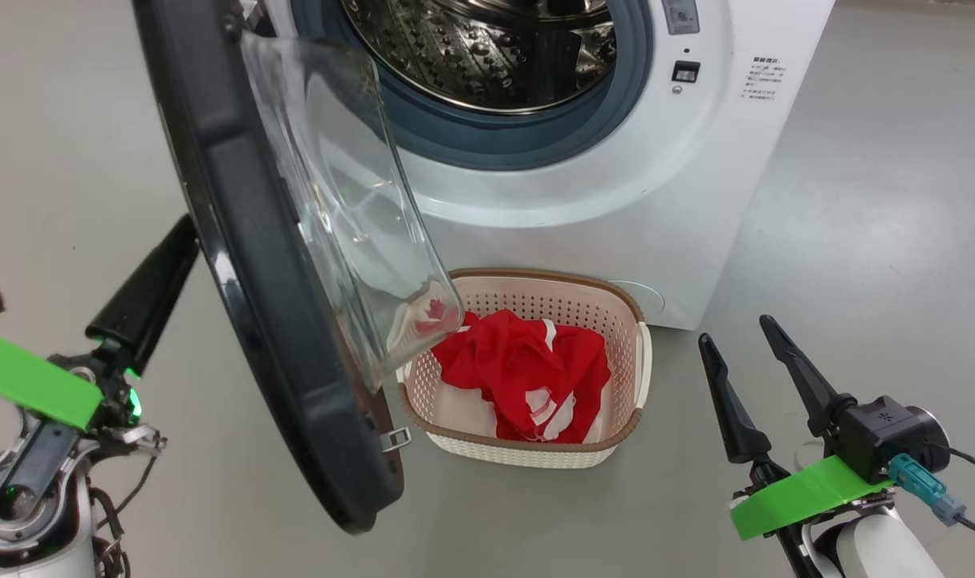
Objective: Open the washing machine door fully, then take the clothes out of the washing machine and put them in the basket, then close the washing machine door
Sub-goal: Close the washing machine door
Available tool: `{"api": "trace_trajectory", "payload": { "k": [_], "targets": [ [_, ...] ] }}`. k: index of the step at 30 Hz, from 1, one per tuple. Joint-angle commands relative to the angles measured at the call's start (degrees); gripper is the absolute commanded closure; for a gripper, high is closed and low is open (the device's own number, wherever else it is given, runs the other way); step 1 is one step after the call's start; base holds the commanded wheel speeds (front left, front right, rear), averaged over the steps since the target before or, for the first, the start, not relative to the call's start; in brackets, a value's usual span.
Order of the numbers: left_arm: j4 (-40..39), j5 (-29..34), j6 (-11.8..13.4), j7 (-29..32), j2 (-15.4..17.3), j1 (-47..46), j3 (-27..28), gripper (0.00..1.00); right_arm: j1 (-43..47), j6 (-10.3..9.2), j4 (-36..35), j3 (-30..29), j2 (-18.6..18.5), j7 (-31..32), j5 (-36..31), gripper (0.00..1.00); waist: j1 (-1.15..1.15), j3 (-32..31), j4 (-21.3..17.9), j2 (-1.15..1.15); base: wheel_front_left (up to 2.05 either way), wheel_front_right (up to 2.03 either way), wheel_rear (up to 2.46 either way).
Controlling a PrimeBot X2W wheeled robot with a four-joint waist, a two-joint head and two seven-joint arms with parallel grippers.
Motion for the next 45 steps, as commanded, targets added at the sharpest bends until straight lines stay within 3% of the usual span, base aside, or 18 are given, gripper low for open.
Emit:
{"api": "trace_trajectory", "payload": {
  "k": [1, 7, 11, 12, 16, 20, 30, 45],
  "targets": [
    [-1.9, 2.0, -1.1, -1.4, 2.3, 0.4, 1.9, 0.00, -0.5, 0.02, -1.2, 1.1, 0.0, -0.4, -0.5, 0.00, 0.00, 0.1, 0.1, 0.00, 0.00, 0.00, 0.00],
    [-2.6, 17.1, -4.7, -14.5, 5.6, 3.2, -0.9, 0.00, -1.1, 0.02, -1.2, 1.3, 0.1, -0.4, -0.5, 0.00, 0.00, 0.4, 0.1, 0.00, 0.00, 0.00, 0.00],
    [-3.1, 28.3, -5.0, -24.6, 9.2, 5.6, -6.4, 0.00, -1.2, 0.02, -1.1, 1.5, 0.0, -0.4, -0.3, 0.00, 0.00, 0.5, -0.1, 0.00, 0.00, 0.00, 0.00],
    [-3.2, 33.0, -5.1, -29.9, 11.3, 6.8, -9.5, 0.00, -1.3, 0.02, -1.1, 1.6, -0.1, -0.4, -0.2, 0.00, 0.00, 0.6, -0.2, 0.00, 0.00, 0.00, 0.00],
    [-1.5, 40.3, -5.1, -39.3, 13.7, 8.6, -13.5, 0.00, -1.4, 0.02, -1.1, 1.6, -0.1, -0.4, -0.1, 0.00, 0.00, 0.7, -0.5, 0.00, 0.00, 0.00, 0.00],
    [0.6, 44.4, -5.0, -45.7, 13.8, 9.1, -15.1, 0.00, -1.3, 0.02, -1.1, 1.4, 0.0, -0.4, -0.1, 0.00, 0.00, 0.6, -0.5, 0.00, 0.00, 0.00, 0.00],
    [2.6, 52.4, -1.8, -50.5, 13.8, 11.8, -17.5, 0.00, -0.8, 0.02, -1.0, 1.4, 0.4, -0.4, 0.3, 0.00, 0.00, 0.2, -0.9, 0.00, 0.00, 0.00, 0.00],
    [1.1, 53.4, 1.9, -51.8, 9.4, 16.7, -16.9, 0.00, -0.1, 0.02, -1.0, 1.6, 0.7, -0.4, -0.3, 0.00, 0.00, -0.2, -0.9, 0.00, 0.00, 0.00, 0.00]
  ]
}}
